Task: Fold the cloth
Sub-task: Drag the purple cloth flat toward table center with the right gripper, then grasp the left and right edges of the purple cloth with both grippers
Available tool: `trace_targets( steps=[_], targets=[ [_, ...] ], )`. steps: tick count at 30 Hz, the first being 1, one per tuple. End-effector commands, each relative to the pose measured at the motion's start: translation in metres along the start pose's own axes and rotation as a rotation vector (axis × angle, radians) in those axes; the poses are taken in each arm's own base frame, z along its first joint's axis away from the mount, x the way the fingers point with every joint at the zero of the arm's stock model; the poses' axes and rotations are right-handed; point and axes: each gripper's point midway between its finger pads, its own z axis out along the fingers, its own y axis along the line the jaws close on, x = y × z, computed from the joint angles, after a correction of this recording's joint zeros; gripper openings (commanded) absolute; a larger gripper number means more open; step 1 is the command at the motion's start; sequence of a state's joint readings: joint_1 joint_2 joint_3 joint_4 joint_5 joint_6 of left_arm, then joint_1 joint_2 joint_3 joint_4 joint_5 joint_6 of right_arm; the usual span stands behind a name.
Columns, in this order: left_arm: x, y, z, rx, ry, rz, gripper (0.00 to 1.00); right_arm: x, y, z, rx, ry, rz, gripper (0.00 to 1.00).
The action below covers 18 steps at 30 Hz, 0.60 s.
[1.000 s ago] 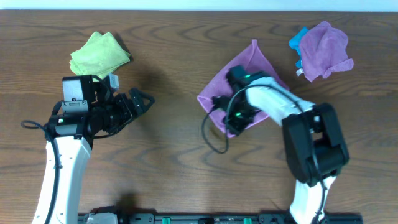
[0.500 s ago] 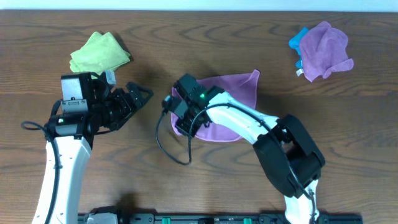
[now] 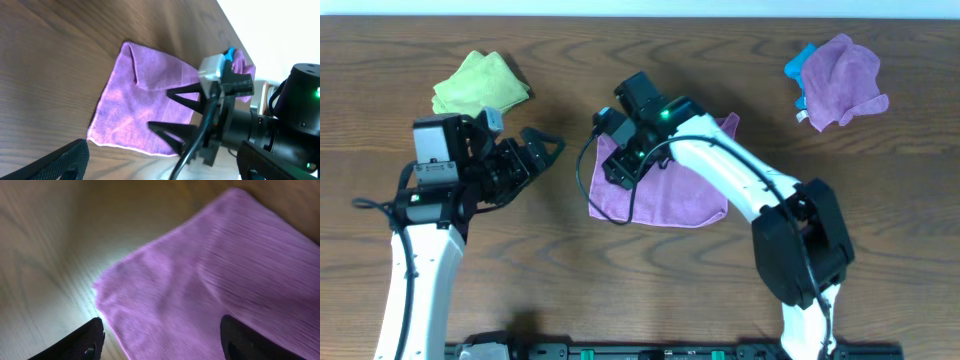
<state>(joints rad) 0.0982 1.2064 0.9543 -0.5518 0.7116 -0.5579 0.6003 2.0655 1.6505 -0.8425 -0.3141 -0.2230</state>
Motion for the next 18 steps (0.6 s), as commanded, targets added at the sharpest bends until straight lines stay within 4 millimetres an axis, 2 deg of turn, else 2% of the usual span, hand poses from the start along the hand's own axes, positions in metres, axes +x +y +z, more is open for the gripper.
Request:
trace_targets(
  steps=[1, 3, 6, 9, 11, 15, 18],
  targets=[
    [-0.010, -0.007, -0.015, 0.017, -0.042, -0.002, 0.96, -0.006, -0.029, -0.028, 0.031, -0.053, 0.103, 0.74],
    [-0.006, -0.001, -0.015, 0.003, -0.025, -0.027, 0.95, -0.004, -0.041, -0.052, -0.001, -0.095, 0.155, 0.70],
    [0.002, 0.002, -0.014, -0.012, 0.004, -0.044, 0.95, 0.005, -0.059, -0.098, -0.072, -0.168, 0.250, 0.70],
    [0.011, 0.009, -0.010, -0.041, 0.043, -0.072, 0.95, 0.026, -0.077, -0.133, -0.109, -0.195, 0.356, 0.72],
    [0.023, 0.021, 0.000, -0.087, 0.098, -0.101, 0.95, 0.048, -0.087, -0.153, -0.118, -0.192, 0.419, 0.72],
    [0.049, 0.037, 0.025, -0.124, 0.204, -0.111, 0.95, 0.075, -0.099, -0.180, -0.146, -0.251, 0.498, 0.73],
    [0.058, 0.044, 0.043, -0.139, 0.256, -0.109, 0.96, 0.095, -0.099, -0.196, -0.204, -0.343, 0.542, 0.74]
  ],
)
